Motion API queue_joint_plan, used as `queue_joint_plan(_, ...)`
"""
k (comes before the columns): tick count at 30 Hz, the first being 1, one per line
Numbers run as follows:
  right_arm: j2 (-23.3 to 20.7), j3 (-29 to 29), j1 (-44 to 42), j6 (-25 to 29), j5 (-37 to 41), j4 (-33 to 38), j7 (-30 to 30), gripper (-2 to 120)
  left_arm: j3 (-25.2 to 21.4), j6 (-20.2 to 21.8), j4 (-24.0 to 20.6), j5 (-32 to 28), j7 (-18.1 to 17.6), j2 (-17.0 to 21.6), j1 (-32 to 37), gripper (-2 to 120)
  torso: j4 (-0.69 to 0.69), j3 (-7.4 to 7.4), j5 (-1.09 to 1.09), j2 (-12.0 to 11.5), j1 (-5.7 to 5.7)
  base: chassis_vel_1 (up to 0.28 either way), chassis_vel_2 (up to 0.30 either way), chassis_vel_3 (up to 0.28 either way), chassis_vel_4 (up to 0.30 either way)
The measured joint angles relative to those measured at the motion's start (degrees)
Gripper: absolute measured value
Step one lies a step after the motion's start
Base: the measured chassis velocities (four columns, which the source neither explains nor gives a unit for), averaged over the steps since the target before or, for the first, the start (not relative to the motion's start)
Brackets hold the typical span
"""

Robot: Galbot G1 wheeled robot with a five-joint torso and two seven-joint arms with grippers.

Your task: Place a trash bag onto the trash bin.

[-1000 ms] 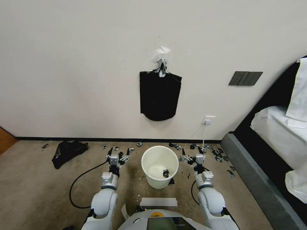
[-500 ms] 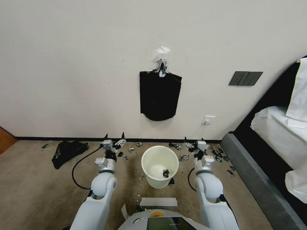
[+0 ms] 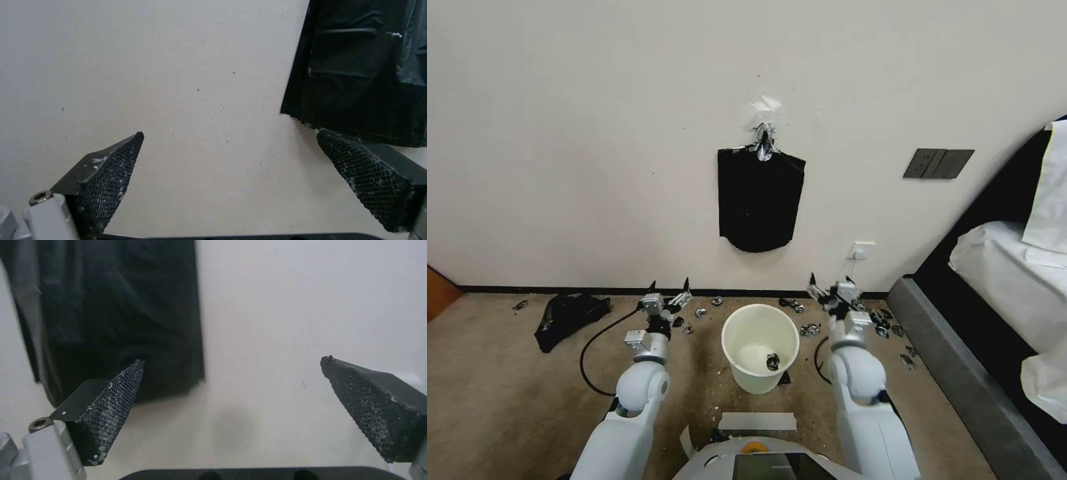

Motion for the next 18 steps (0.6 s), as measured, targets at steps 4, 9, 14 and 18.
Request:
queue_joint_plan(4, -3.2, -0.4, 1.7, 1.6, 2.5, -1.4, -0.7, 100, -0.1, -0.3, 0.1, -0.1, 0.2, -0.1, 0.1, 100, -0.04, 0.00, 0.03, 0.0, 0.00, 0.000, 0.000, 0.000, 0.000)
queue_joint_plan(9, -6.7, -1.9, 4.3, 3.6, 6.3, -2.6, -0.7, 100, -0.3, -0.7, 0.6, -0.1, 0.3, -0.3, 0.3, 100, -0.01, 0.00, 0.00, 0.0, 0.00, 0.000, 0.000, 0.000, 0.000)
queue_joint_plan(14, -8.8, -2.9, 6.0, 5.2, 9.6, -3.2, -1.1, 100, -0.5, -1.1, 0.8, -0.1, 0.4, -0.5, 0.3, 100, -0.02, 0.00, 0.00, 0.0, 0.00, 0.000, 0.000, 0.000, 0.000)
queue_joint_plan(18, -10.0, -4.8, 7.2, 5.1, 14.2, -2.6, -1.1, 100, -0.5, -1.4, 0.8, 0.0, 0.4, -0.6, 0.4, 100, -0.03, 0.00, 0.00, 0.0, 0.00, 0.000, 0.000, 0.000, 0.000)
